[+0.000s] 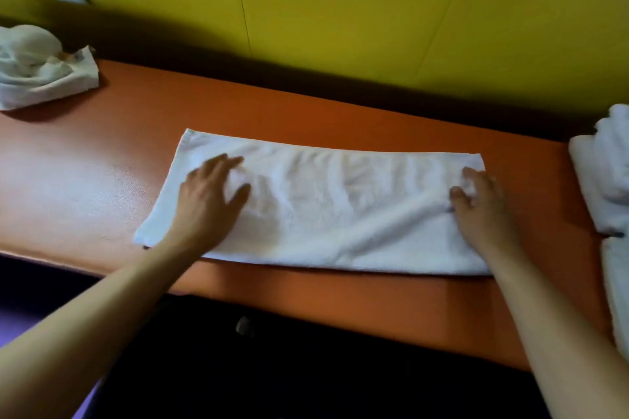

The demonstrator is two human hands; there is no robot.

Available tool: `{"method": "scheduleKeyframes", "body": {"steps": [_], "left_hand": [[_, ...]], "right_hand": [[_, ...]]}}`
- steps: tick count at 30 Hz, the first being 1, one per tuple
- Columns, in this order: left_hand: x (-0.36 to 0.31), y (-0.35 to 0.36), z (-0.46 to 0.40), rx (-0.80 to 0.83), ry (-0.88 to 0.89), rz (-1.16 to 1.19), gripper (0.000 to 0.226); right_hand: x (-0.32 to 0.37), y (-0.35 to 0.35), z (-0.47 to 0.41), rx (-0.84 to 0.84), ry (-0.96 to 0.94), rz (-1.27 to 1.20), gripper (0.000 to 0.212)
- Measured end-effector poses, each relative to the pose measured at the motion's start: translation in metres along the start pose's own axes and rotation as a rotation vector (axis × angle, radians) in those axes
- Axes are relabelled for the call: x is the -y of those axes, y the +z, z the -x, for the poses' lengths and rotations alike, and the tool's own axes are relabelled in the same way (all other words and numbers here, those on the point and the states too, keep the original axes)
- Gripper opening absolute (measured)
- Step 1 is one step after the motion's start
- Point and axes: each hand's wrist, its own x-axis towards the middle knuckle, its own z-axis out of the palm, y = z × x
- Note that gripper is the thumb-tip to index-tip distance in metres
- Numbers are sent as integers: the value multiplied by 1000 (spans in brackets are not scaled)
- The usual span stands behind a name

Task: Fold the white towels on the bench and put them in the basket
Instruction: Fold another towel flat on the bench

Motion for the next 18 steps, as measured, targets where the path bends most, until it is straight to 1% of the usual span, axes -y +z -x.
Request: {"method": "scheduleKeyframes", "body": {"steps": [2, 4, 6, 8, 11, 13, 15, 16, 18], "left_hand": [[-20, 19, 22, 141, 130, -132, 64], [-42, 34, 41, 265, 220, -237, 67], [-53, 47, 53, 318, 275, -312, 69], [-62, 56, 55, 330, 300, -338, 69], [-71, 69, 57, 333, 324, -351, 68], [-72, 74, 61, 309, 322, -368, 67], [-72, 75, 63, 301, 316, -381, 67], [-72, 74, 63, 310, 312, -383, 68], [-73, 73, 62, 316, 310, -372, 69]], "right_hand": [[-6, 4, 12, 23, -8, 89, 54], [-13, 3, 25, -9, 5, 129, 60], [-24, -3, 35, -37, 27, 181, 57], [-38, -10, 41, -58, 66, 209, 52], [-46, -23, 48, -25, 92, 170, 51], [-43, -34, 60, -99, 145, 160, 50], [-40, -47, 82, -217, 280, 238, 49], [-39, -52, 96, -218, 363, 277, 50], [-38, -60, 118, -141, 513, 311, 60]]}}
